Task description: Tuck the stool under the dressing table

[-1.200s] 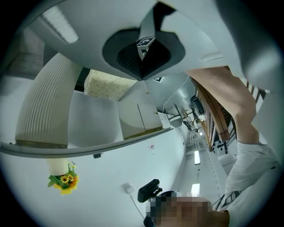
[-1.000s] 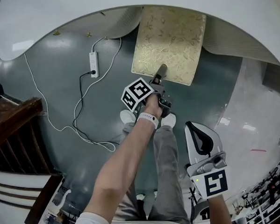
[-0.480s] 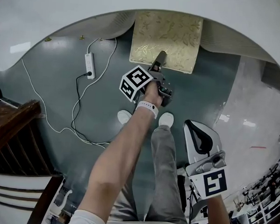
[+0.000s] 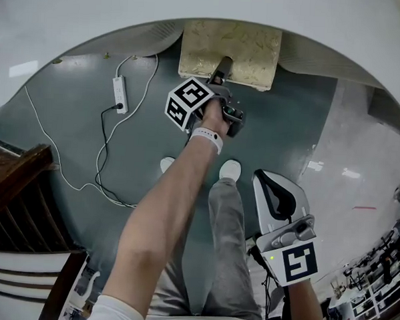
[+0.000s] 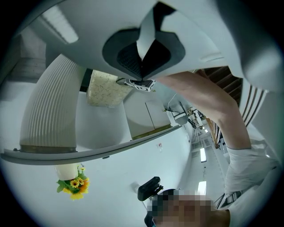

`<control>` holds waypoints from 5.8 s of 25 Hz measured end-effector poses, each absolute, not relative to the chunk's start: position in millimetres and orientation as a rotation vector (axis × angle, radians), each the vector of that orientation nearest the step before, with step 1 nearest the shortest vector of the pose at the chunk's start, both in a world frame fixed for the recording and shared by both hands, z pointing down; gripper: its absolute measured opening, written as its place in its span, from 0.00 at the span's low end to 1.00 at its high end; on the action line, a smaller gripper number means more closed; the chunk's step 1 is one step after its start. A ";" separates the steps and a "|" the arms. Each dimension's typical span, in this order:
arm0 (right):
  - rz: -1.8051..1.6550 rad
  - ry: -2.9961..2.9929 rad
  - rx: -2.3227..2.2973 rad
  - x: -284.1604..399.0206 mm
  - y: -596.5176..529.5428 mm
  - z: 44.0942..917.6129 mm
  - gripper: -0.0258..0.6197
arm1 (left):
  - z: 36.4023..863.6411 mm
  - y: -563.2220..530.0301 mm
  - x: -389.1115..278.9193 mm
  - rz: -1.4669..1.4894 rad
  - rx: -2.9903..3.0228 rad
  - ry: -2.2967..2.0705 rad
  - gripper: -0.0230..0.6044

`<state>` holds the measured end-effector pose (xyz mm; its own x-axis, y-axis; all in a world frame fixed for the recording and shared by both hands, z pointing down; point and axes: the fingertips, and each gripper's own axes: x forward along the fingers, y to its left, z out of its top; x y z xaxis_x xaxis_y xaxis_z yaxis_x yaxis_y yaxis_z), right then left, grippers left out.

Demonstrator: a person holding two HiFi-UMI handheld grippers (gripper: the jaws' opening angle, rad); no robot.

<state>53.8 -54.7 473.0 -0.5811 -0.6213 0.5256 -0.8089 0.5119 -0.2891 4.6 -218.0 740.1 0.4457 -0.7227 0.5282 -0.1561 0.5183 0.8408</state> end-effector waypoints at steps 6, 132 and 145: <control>0.776 -2.388 1.207 77.4 -68.9 482.0 0.06 | 752.0 -255.9 26.0 -0.439 0.991 -1.097 0.58; 0.242 -2.595 1.525 164.8 62.4 36.0 0.06 | 39.9 53.0 -29.4 0.050 2.411 -1.318 0.05; 0.212 -2.612 1.514 172.7 78.1 27.6 0.06 | 28.7 72.3 -22.3 -0.007 2.407 -1.311 0.05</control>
